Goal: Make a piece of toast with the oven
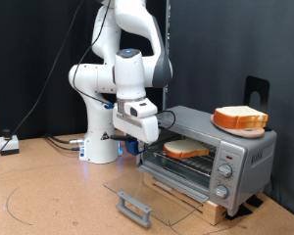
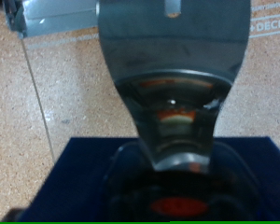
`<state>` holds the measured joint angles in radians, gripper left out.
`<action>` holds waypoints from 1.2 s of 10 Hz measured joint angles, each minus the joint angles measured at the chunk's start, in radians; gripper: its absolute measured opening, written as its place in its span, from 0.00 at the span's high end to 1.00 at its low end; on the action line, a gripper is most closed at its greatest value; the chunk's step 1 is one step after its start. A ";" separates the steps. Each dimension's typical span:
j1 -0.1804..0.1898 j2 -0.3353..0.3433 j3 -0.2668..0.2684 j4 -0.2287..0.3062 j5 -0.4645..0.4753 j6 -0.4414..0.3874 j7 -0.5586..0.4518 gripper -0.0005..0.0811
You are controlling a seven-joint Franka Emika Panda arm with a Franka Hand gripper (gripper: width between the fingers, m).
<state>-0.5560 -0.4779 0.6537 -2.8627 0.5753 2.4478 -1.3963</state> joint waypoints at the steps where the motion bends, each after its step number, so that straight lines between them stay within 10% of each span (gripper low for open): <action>1: 0.001 0.000 0.005 0.001 0.005 0.000 0.005 0.51; 5: -0.018 0.001 -0.094 0.014 0.081 -0.037 -0.110 0.51; 9: -0.191 0.026 -0.127 0.060 -0.052 -0.123 -0.032 0.51; 12: -0.210 0.040 -0.138 0.079 -0.035 -0.174 -0.040 0.51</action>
<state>-0.7657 -0.4375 0.5154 -2.7838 0.5403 2.2734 -1.4366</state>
